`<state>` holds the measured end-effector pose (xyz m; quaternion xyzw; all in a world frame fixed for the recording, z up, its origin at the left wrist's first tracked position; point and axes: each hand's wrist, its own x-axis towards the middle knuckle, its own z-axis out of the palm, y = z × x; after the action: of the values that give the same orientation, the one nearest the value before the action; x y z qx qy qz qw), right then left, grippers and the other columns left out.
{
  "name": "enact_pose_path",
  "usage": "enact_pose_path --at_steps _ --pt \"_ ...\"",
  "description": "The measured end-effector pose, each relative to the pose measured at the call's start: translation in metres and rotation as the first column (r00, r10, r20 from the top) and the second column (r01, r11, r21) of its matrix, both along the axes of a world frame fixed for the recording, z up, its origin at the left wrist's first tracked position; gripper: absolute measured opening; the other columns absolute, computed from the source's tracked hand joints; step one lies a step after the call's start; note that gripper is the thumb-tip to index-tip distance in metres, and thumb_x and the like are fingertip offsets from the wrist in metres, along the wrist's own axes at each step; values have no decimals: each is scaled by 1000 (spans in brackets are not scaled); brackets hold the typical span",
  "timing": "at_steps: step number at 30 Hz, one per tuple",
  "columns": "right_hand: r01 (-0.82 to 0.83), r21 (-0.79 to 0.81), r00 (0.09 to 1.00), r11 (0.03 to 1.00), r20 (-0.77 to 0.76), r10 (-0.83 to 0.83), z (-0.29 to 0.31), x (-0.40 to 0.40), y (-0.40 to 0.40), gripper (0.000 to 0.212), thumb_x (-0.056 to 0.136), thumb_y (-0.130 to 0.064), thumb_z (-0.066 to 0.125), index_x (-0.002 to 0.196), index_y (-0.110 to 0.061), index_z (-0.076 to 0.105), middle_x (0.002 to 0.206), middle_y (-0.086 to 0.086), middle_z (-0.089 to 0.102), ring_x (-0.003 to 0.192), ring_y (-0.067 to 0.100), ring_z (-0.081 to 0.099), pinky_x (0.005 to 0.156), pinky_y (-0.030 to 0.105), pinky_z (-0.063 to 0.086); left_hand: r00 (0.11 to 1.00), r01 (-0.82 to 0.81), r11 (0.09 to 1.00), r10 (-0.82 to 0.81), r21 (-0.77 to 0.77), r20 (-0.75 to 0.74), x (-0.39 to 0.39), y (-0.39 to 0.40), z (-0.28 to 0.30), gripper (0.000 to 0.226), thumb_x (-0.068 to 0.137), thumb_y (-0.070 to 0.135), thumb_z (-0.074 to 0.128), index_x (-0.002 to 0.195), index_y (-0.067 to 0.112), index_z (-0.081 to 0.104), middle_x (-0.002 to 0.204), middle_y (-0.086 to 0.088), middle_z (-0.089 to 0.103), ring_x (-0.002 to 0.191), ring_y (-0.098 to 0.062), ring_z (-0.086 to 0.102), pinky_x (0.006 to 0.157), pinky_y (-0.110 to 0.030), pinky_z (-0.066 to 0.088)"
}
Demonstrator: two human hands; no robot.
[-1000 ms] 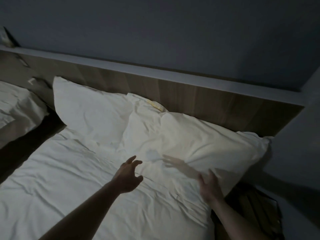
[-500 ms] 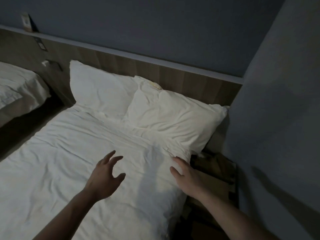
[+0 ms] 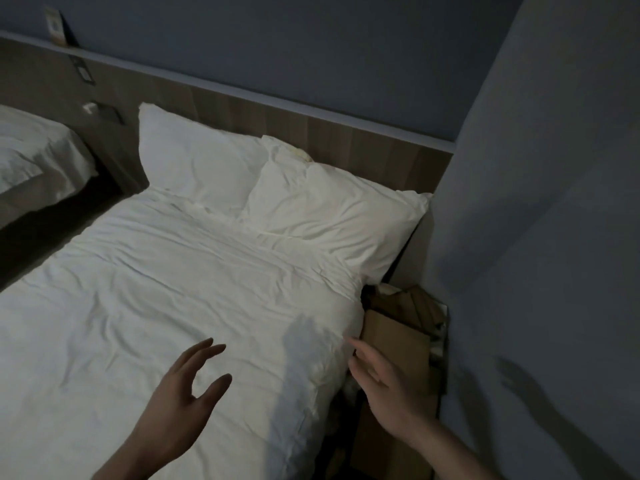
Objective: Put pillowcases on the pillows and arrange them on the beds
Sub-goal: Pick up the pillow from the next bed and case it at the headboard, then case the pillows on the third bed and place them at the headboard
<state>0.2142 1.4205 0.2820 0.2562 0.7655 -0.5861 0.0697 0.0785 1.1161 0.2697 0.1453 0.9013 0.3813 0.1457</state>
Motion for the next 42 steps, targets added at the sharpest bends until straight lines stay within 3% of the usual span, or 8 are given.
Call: enact_pose_path --at_steps 3,8,13,19,27,29,38,42 --pt "8 -94 1000 996 16 -6 -6 21 -7 34 106 -29 51 138 -39 54 130 -32 51 109 -34 47 101 4 42 997 -53 998 51 38 53 33 -8 4 42 91 30 76 125 50 63 145 32 48 129 -2 53 78 -2 45" --pt "-72 -175 997 982 27 78 -13 49 -24 32 105 -35 51 135 -42 60 139 -23 58 121 -21 51 99 6 43 982 -153 981 138 121 125 98 -29 11 39 87 46 67 125 56 62 141 39 51 131 8 49 91 0 40" --pt "-212 -189 975 959 19 220 1 90 -69 32 106 -31 52 134 -41 61 135 -26 63 127 -15 53 104 10 44 951 -271 954 244 131 189 186 -72 18 40 93 57 62 131 45 64 144 28 55 135 -2 52 110 -38 44" --pt "-410 -201 901 890 63 429 9 142 -150 32 103 -26 56 129 -45 61 127 -25 65 119 -19 55 93 3 43 861 -498 841 448 213 241 302 -137 25 29 93 41 67 122 45 69 138 21 63 131 0 56 104 -28 47" --pt "-589 -95 806 802 6 592 -4 244 -317 38 95 -50 59 133 -52 60 135 -14 67 130 1 57 114 35 44 783 -619 747 562 242 265 442 -287 15 37 96 12 65 117 42 72 134 18 67 125 2 60 96 -9 46" --pt "-606 -89 794 791 -14 607 -1 271 -356 41 92 -51 58 133 -49 61 135 -15 67 131 3 57 115 38 43 775 -627 744 568 230 277 473 -325 17 31 96 22 64 118 42 71 134 20 66 126 3 59 98 -13 46" --pt "-763 -131 640 633 -23 768 -4 349 -446 36 102 -17 60 131 -38 65 136 -25 64 128 -6 57 102 9 42 648 -762 614 725 206 232 598 -407 20 34 90 39 60 123 41 68 137 19 63 128 -1 58 102 -26 45" --pt "-823 -130 560 552 -25 828 -22 363 -475 36 101 -12 61 129 -34 66 132 -25 66 128 -4 57 99 7 42 566 -824 539 798 176 207 646 -420 9 34 91 45 60 123 37 69 139 20 61 132 -3 55 98 -18 47"
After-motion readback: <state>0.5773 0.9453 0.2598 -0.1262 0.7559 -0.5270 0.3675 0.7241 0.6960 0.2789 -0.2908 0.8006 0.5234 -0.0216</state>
